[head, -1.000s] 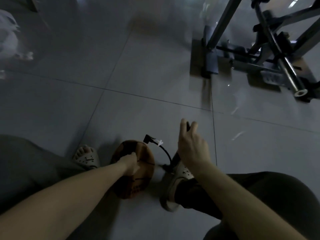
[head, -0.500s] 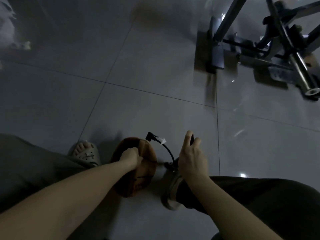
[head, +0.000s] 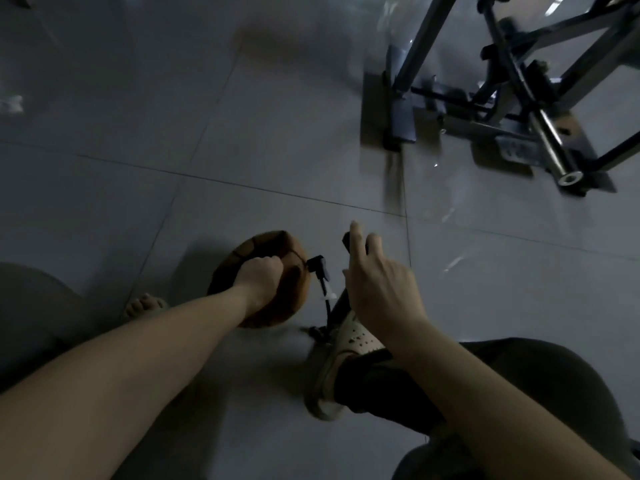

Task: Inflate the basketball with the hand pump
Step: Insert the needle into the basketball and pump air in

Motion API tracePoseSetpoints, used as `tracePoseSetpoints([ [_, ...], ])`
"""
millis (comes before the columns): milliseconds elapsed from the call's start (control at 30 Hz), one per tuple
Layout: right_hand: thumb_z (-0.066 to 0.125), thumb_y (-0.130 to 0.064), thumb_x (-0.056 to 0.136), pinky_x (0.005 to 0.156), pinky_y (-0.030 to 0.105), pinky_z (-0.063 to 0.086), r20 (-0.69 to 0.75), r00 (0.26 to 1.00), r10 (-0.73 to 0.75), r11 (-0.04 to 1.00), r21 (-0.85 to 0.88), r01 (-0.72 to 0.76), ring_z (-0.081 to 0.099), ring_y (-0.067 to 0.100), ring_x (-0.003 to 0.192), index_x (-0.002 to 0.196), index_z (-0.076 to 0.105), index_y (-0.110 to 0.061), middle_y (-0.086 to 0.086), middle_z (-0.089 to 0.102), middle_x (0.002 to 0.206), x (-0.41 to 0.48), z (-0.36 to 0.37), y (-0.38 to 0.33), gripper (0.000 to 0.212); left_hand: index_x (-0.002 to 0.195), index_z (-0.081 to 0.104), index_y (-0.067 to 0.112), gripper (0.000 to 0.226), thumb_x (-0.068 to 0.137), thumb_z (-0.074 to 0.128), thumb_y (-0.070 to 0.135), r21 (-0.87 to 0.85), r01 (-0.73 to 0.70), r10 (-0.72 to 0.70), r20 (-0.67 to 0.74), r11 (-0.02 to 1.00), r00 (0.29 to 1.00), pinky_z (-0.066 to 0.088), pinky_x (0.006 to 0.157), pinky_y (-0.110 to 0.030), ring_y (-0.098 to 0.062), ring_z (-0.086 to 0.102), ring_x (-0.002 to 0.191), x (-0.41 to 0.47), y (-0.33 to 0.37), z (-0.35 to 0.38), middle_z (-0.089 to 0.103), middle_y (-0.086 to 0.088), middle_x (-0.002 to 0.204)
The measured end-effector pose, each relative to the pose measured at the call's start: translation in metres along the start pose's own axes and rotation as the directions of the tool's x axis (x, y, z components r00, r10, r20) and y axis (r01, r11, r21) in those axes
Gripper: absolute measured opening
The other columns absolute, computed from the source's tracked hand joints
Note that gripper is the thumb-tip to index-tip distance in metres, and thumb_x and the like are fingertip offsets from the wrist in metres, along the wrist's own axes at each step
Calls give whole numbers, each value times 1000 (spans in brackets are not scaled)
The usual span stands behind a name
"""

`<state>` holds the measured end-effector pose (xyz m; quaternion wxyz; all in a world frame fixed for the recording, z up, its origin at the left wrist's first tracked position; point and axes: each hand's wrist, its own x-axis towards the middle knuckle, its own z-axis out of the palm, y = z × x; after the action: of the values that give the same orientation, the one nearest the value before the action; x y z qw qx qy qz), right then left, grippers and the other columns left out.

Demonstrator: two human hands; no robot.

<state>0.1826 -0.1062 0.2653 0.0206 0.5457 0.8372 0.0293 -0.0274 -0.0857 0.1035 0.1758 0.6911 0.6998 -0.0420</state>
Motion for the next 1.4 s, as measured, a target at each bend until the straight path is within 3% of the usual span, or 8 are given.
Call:
tracePoseSetpoints([
  [167,53,-26,100,48,23,39,20,995,100,986,135,-102,53,15,64,142,30,-4,10,52,114,-21,13,3,53,103,58,11,26,104,32,7,117,-30,25,38,993,999,50,69,-34,-26,67,91,15,-22,25,68,-8,103],
  [400,40,-22,102,60,36,57,149,989,-25,987,160,1,63,23,77,151,11,-5,16,47,128,-25,74,-2,59,102,54,14,19,99,37,6,74,62,-69,90,995,994,48,66,-39,-31,63,90,27,-28,29,60,-9,99],
  [600,44,-20,100,66,42,56,251,968,25,983,168,-69,60,27,86,148,5,-16,14,41,126,-14,102,-2,62,98,52,15,18,99,37,6,113,81,-88,63,990,994,49,64,-39,-25,55,76,27,-37,23,55,-5,88],
  [833,52,-22,97,67,41,52,388,915,108,962,191,-194,52,27,75,141,18,-27,11,41,107,-13,78,-5,56,115,56,13,20,98,47,10,96,166,-182,191,981,965,56,81,-43,-28,61,91,10,-58,22,61,-8,105],
  [1000,53,-18,94,64,35,39,-71,990,118,991,64,-114,43,21,74,137,39,-17,12,47,104,0,7,-5,45,158,11,14,79,97,59,30,-46,222,-186,401,974,897,54,91,-46,-35,59,113,-2,-47,12,42,-19,144],
  [1100,53,-16,91,61,36,39,-240,969,64,998,-4,-67,44,23,72,133,44,-12,16,49,104,-7,-12,-5,43,155,21,11,71,97,56,32,-139,225,-174,304,964,937,48,100,-46,-38,54,122,-5,-28,-11,39,-22,148],
  [1267,66,-24,81,61,37,38,-19,1000,-20,1000,4,20,43,24,73,120,49,-13,13,49,101,-41,32,-17,44,150,40,19,55,96,54,18,-395,-8,22,30,919,999,49,99,-39,-27,55,122,-12,29,-84,54,-10,141],
  [1400,55,-26,87,73,39,38,147,989,-13,1000,28,9,44,26,85,124,41,-15,9,44,108,-34,53,-23,40,142,49,28,51,94,55,14,-355,-199,256,121,914,959,52,96,-39,-18,58,110,-47,47,-103,59,0,131],
])
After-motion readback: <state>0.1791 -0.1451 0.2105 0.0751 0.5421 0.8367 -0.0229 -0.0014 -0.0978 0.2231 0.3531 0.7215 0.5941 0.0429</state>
